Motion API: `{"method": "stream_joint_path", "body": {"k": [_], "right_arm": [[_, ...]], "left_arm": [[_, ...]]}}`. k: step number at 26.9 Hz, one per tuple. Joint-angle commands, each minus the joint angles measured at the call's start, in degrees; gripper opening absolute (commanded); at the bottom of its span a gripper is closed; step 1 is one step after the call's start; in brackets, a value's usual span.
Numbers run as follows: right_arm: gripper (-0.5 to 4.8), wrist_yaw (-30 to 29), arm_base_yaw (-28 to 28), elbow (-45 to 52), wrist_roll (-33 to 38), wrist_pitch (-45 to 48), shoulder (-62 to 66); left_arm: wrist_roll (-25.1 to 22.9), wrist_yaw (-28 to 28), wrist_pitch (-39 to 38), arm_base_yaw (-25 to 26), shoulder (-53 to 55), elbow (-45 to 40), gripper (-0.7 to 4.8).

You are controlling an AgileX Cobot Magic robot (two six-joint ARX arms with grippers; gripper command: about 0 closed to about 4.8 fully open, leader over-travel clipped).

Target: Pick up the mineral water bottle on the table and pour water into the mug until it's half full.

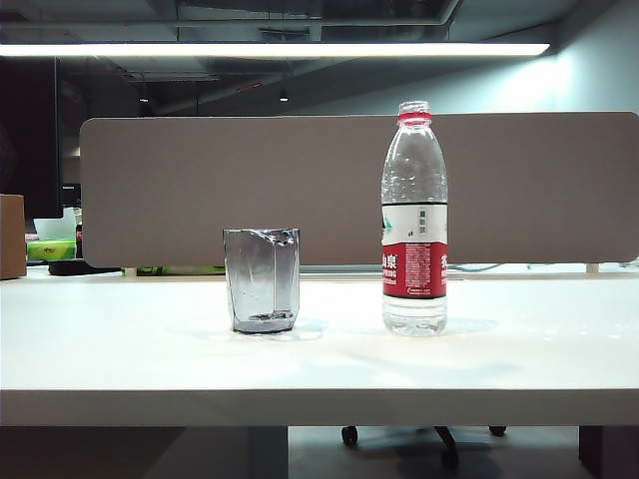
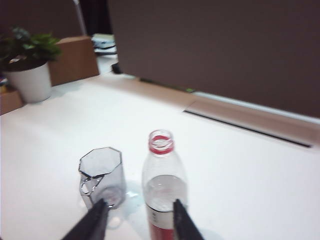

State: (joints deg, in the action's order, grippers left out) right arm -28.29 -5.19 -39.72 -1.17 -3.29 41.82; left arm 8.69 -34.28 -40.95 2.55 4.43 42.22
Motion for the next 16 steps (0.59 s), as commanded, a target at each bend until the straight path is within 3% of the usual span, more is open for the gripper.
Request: {"method": "stream_joint_path", "body": {"k": [1,5,9,11,13,14,16], "right_arm": [[1.85,4.9,-7.1,2.3,0.1,9.8,8.6],[2.15,13.3,-12.2,6.1,0.1,19.1,17.9],[2.18,14.3,-13.0,12.4,2.5,28.5,23.7],[2.78,16.3,-13.0,17.5,4.6,35.4,25.3],[3.87,16.9,-13.2,20.8,5.4,40.8,26.1],[4.17,16.9,-13.4,22.3,5.5,43.3,26.6],[4.2,18.7,-13.9,23.8,5.5,46.9,27.8]], "left_arm": [[-0.3,0.2,0.7,0.0,0.0,0.2,-0.05],[-0.3,0.2,0.7,0.0,-0.1,0.2,-0.05],[-0.3,0.7,0.7,0.0,-0.4,0.2,-0.05],[-0.3,1.0,0.7,0.0,-0.4,0.2,-0.05],[-0.3,1.1,0.7,0.0,-0.4,0.2,-0.05],[-0.3,1.1,0.7,0.0,-0.4,0.2,-0.05],[-0.3,1.0,0.7,0.0,-0.6,0.2,-0.05]]}}
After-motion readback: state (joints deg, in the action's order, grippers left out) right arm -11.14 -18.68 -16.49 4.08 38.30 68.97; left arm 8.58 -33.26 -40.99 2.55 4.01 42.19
